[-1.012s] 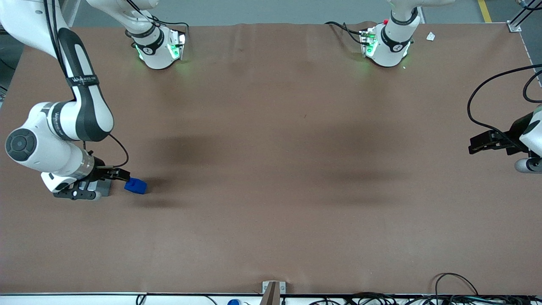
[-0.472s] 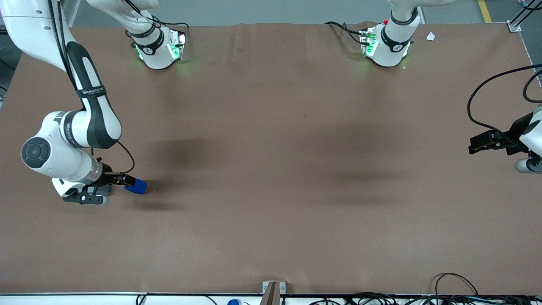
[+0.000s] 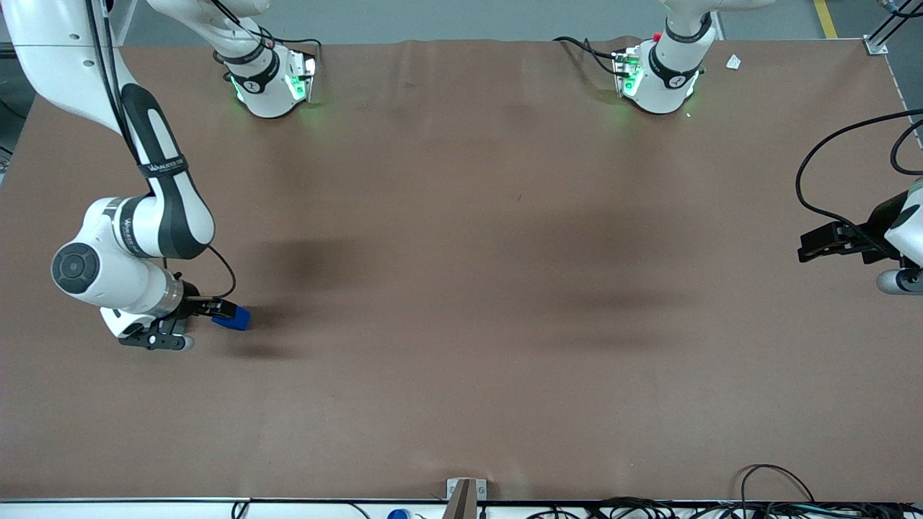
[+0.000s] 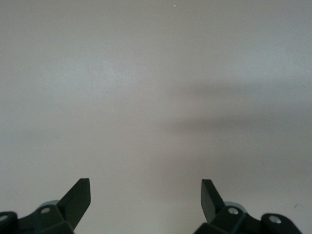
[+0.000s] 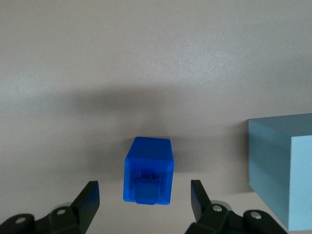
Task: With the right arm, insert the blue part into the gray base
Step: 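Close the right gripper on the blue block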
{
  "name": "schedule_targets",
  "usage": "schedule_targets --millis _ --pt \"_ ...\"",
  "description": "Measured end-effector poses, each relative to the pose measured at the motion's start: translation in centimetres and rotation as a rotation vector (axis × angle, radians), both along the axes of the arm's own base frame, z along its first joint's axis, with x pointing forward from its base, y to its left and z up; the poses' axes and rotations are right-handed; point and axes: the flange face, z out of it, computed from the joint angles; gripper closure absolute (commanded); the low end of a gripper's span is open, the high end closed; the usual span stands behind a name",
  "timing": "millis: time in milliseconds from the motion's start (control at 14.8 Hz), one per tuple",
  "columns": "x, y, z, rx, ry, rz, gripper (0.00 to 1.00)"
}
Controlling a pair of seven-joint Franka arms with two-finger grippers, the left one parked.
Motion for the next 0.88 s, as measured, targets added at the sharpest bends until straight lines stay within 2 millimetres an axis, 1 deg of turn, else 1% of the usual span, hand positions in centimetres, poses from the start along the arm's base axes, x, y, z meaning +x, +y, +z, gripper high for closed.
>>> schedule_targets --millis 270,675,742,877 --pt "-0.1 0.0 -1.0 0.001 0.014 -0.017 0.19" --pt "-0.2 0.1 -1.8 0.014 0.025 -0.033 0.22" --pt "-0.2 0.1 -2.1 0.014 0.029 -0.035 0.23" --pt "-0.3 0.1 -2.8 0.014 0.037 -0.036 0.29"
